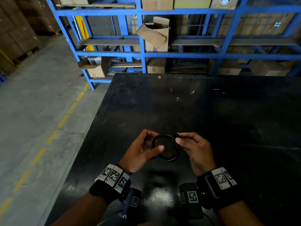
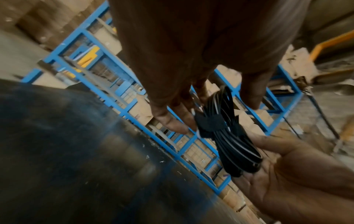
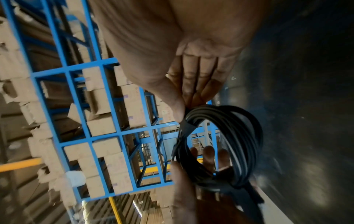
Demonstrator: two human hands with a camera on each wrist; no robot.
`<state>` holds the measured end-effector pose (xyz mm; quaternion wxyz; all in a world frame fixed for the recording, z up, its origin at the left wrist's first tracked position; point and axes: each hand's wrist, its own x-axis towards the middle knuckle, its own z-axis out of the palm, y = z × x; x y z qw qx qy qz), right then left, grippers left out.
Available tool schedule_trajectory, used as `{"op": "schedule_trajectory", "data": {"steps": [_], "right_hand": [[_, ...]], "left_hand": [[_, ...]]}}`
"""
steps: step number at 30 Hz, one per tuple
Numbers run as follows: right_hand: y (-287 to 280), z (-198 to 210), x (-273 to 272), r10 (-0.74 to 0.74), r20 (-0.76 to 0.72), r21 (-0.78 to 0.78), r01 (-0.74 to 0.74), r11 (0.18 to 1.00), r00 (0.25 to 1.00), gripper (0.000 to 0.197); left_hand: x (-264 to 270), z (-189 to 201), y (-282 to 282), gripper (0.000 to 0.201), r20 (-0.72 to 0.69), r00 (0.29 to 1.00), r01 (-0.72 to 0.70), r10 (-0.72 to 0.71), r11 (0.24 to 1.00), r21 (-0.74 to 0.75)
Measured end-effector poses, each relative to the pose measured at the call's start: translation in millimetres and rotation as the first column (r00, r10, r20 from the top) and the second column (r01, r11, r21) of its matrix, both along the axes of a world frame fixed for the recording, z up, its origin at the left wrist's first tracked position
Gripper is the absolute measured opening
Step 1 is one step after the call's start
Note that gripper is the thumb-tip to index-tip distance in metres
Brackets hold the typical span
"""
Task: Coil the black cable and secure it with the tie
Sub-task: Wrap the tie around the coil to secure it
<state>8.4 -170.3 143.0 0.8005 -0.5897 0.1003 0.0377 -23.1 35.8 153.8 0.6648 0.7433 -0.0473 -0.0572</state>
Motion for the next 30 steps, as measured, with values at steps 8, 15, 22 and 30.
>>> {"op": "schedule_trajectory", "data": {"steps": [8, 15, 22, 30], "right_hand": [[-1.7, -32.3, 3.3, -0.071, -0.222, 0.091, 0.093, 0.992, 0.973, 0.018], [-8.2, -62.3, 20.6, -0.077, -0.221, -0.221, 0.027, 0.975, 0.972, 0.02], [-1.2, -118.9, 51.0, -0.061, -0.314, -0.382, -0.067, 0.922, 0.947, 0.021], [-0.6, -217.9, 68.4, -0.006, -0.442, -0.529, -0.255, 0.809, 0.897, 0.028]], "left_hand": [[1.3, -39.3, 9.4, 0.02, -0.267, 0.943, -0.236, 0.197, 0.964, -0.124], [28.3, -69.1, 17.6, 0.013, -0.286, 0.919, -0.283, 0.271, 0.959, -0.004], [58.1, -134.6, 17.0, 0.021, -0.392, 0.847, -0.312, 0.36, 0.933, 0.181], [69.3, -252.4, 30.7, 0.035, -0.562, 0.758, -0.256, 0.332, 0.943, 0.211]]}}
